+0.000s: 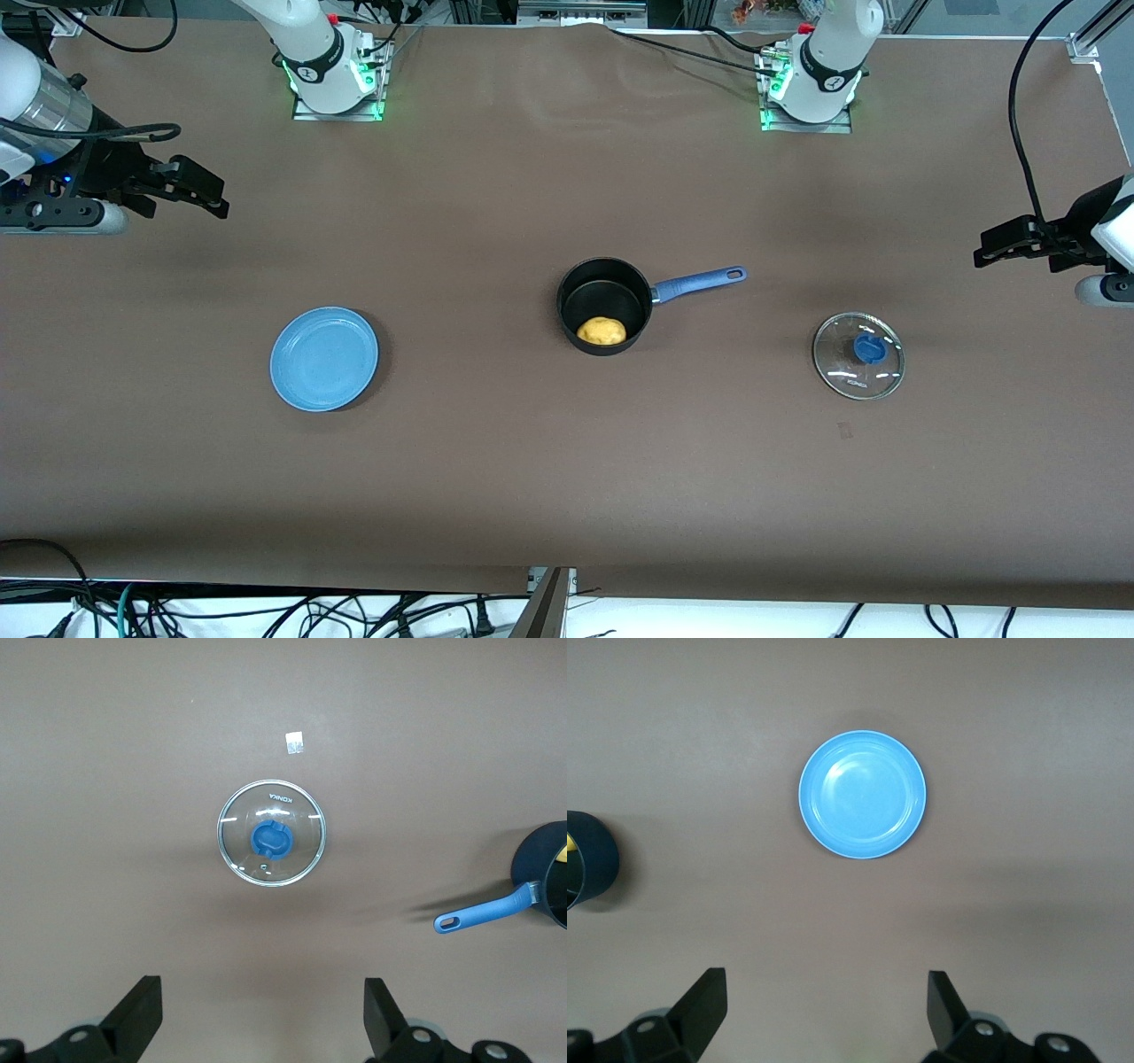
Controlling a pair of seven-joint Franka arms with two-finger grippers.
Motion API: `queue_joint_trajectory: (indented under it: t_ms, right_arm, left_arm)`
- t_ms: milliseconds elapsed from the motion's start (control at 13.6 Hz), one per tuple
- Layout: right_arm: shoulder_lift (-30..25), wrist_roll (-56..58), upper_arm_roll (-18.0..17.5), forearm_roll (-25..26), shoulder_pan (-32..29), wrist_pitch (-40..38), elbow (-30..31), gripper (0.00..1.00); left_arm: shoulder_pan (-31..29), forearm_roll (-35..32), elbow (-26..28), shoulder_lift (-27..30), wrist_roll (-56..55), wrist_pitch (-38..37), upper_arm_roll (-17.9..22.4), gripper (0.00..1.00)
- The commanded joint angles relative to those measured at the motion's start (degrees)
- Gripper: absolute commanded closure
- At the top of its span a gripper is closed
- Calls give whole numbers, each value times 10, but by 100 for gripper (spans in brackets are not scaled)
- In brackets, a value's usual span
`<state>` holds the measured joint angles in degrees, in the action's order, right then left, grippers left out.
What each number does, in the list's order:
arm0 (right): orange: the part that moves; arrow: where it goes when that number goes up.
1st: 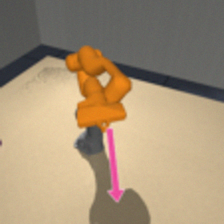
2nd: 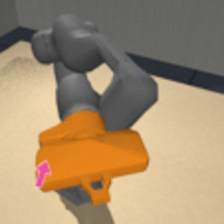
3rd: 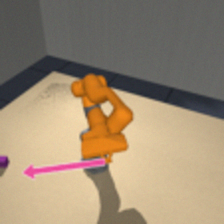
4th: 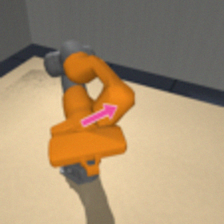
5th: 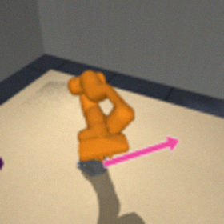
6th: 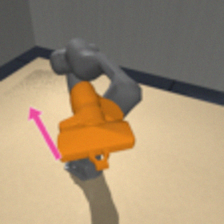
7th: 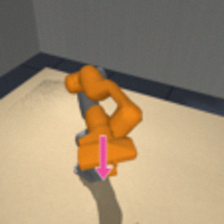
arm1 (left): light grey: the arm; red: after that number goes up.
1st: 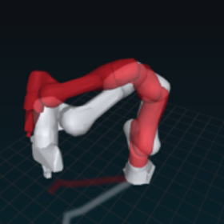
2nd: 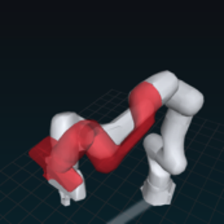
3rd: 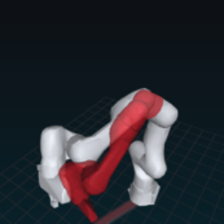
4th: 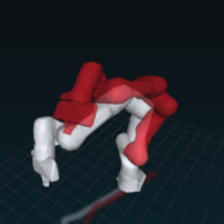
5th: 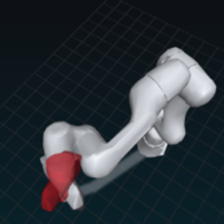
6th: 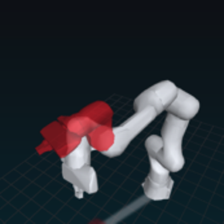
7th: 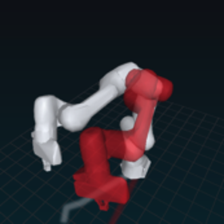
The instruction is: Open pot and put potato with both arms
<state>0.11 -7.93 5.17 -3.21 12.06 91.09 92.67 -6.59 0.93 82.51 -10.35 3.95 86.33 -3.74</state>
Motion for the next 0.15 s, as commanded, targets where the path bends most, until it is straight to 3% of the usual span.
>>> queue_joint_trajectory:
  t_ms: [0,73]
  right_arm:
    - [-2,10,-8,16,-3,1,-6,0]
    - [-2,11,-7,18,-3,-2,-6,0]
  left_arm:
    - [5,-5,-21,-10,-6,-14,1,0]
    - [5,-5,-21,-10,-5,-13,1,0]
